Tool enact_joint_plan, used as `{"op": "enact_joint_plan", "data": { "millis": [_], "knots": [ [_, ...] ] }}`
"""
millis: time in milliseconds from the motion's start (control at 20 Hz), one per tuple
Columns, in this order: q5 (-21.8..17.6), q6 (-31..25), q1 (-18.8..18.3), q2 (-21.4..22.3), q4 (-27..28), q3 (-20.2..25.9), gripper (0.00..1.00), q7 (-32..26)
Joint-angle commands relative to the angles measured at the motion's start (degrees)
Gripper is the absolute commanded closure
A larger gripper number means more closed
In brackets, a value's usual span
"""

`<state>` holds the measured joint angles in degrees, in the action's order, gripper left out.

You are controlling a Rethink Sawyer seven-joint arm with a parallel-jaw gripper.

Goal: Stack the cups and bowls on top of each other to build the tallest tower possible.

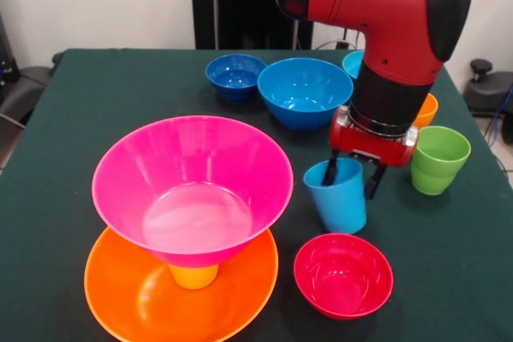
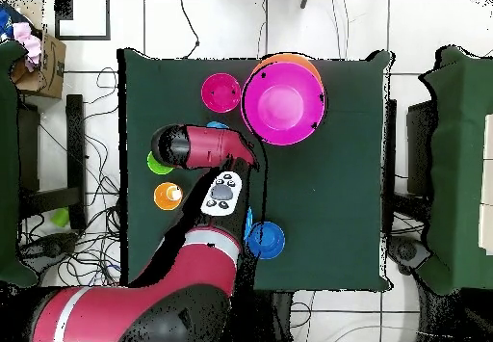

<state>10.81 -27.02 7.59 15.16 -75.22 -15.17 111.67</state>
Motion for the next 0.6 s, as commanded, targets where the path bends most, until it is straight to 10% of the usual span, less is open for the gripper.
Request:
{"op": "enact_joint_plan", "data": {
  "millis": [50, 400, 450, 600],
  "knots": [
    [1.8, -3.1, 1.9, -4.6, 4.8, 0.6, 0.0, 12.5],
    [3.1, -4.5, 2.6, -5.3, 6.1, -0.6, 0.0, 12.9],
    [3.2, -4.9, 2.7, -5.2, 5.9, -0.7, 1.0, 12.6],
    [3.0, -4.8, 2.5, -4.7, 5.2, -0.5, 1.0, 12.0]
  ]
}}
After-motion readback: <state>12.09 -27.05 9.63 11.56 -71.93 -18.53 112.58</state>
